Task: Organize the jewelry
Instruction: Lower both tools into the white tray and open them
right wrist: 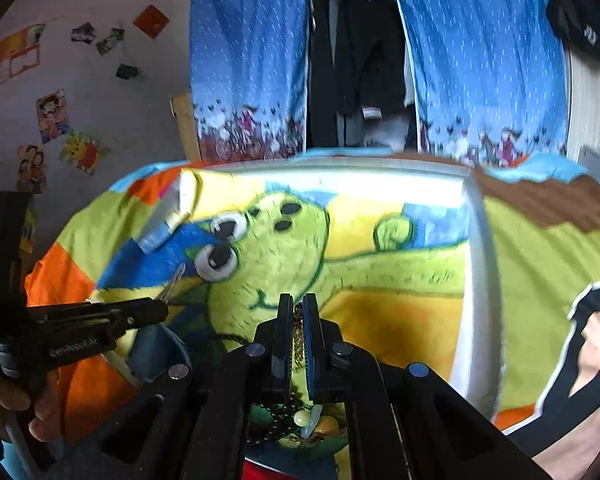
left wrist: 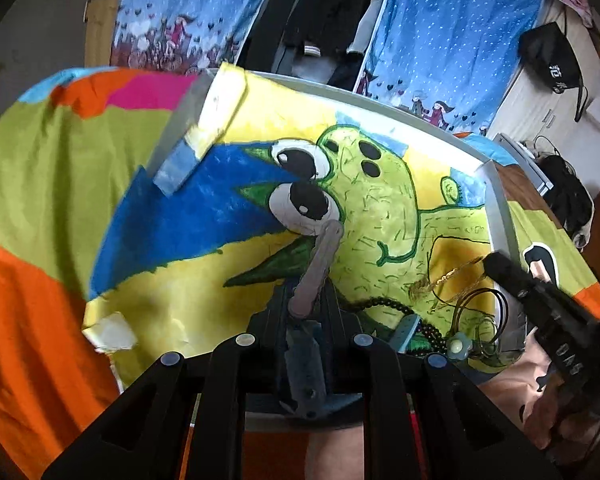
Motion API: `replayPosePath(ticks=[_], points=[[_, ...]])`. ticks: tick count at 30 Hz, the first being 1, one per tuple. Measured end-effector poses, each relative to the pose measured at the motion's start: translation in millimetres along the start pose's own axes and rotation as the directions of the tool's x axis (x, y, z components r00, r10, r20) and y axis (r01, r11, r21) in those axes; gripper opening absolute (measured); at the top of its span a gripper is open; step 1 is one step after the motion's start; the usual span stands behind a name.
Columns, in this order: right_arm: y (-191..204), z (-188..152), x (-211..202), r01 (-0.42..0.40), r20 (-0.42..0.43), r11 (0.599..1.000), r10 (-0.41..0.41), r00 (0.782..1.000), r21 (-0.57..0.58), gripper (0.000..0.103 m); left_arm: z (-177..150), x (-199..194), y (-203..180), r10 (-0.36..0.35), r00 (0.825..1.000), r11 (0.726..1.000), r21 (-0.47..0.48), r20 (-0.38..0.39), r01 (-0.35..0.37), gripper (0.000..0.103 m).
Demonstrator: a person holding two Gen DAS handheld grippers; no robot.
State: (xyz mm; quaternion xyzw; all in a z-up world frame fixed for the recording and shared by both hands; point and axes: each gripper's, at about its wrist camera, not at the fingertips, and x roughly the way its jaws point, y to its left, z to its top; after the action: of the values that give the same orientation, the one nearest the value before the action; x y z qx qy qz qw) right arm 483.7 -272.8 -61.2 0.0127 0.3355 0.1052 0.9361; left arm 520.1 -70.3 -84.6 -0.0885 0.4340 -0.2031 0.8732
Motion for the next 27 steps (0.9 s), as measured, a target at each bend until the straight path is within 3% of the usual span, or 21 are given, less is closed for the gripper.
replayPosePath(ticks=[6, 7, 8, 10, 11, 12, 15, 17, 20, 23, 26, 27], points=[[-10.1, -13.3, 9.7, 0.004, -0.05, 0.999, -0.001, 0.999, 0.044, 0.006, 6.2, 8.5, 7.0, 0.014, 0.998, 0.999, -0.039, -0.066, -0.016, 0.013], [-11.0, -14.0, 9.4, 0.003, -0.053, 0.999, 0.0, 0.999, 0.05, 0.008, 7.1, 7.2, 7.5, 0.023, 0.997, 0.999, -0.044, -0.071, -0.027, 0.014], [-11.3, -14.7, 7.5, 0.004, -0.057, 0.998, -0.001, 0.998, 0.055, 0.017, 8.1, 6.1, 6.8, 0.028, 0.997, 0.998, -0.049, -0.076, -0.032, 0.015], [-12.7, -13.5, 3.1, -0.004, -0.053, 0.998, 0.007, 0.999, 0.062, 0.033, 7.3, -0.3, 6.8, 0.048, 0.995, 0.996, -0.065, -0.085, -0.054, 0.03], [-12.3, -12.7, -1.0, -0.003, -0.047, 0.998, 0.006, 0.999, 0.061, 0.039, 7.6, -4.3, 6.1, 0.057, 0.995, 0.995, -0.071, -0.08, -0.063, 0.046], [-11.6, -11.9, -6.5, -0.002, -0.04, 0.998, 0.004, 0.999, 0.056, 0.04, 6.6, -12.7, 6.4, 0.057, 0.997, 0.994, -0.085, -0.059, -0.062, 0.052], [-9.1, -7.3, -27.8, 0.005, -0.02, 0.999, -0.004, 1.0, 0.041, 0.047, 6.1, -38.7, 4.0, 0.055, 0.998, 0.993, -0.106, -0.008, -0.055, 0.054], [-8.1, -4.0, -41.8, 0.006, 0.003, 0.999, -0.006, 1.0, 0.044, 0.063, 5.3, -59.6, -0.9, 0.058, 0.998, 0.992, -0.115, 0.035, -0.053, 0.059], [-4.9, 0.1, -73.8, -0.005, 0.048, 0.999, 0.002, 0.999, 0.048, 0.073, 2.3, -94.5, -12.7, 0.057, 0.993, 0.993, -0.112, 0.106, -0.045, 0.074], [0.7, 3.4, -105.4, -0.011, 0.09, 0.999, 0.007, 0.996, 0.039, 0.085, -4.9, -130.2, -28.0, 0.067, 0.984, 0.995, -0.079, 0.165, -0.055, 0.077], [8.0, 3.8, -141.9, -0.023, 0.14, 0.999, 0.017, 0.99, 0.039, 0.094, -14.4, -163.7, -45.9, 0.063, 0.97, 0.997, -0.046, 0.235, -0.054, 0.098], [10.2, 2.9, -154.0, -0.028, 0.157, 0.999, 0.021, 0.987, 0.038, 0.095, -19.8, -176.4, -50.5, 0.059, 0.963, 0.998, -0.041, 0.263, -0.05, 0.101]])
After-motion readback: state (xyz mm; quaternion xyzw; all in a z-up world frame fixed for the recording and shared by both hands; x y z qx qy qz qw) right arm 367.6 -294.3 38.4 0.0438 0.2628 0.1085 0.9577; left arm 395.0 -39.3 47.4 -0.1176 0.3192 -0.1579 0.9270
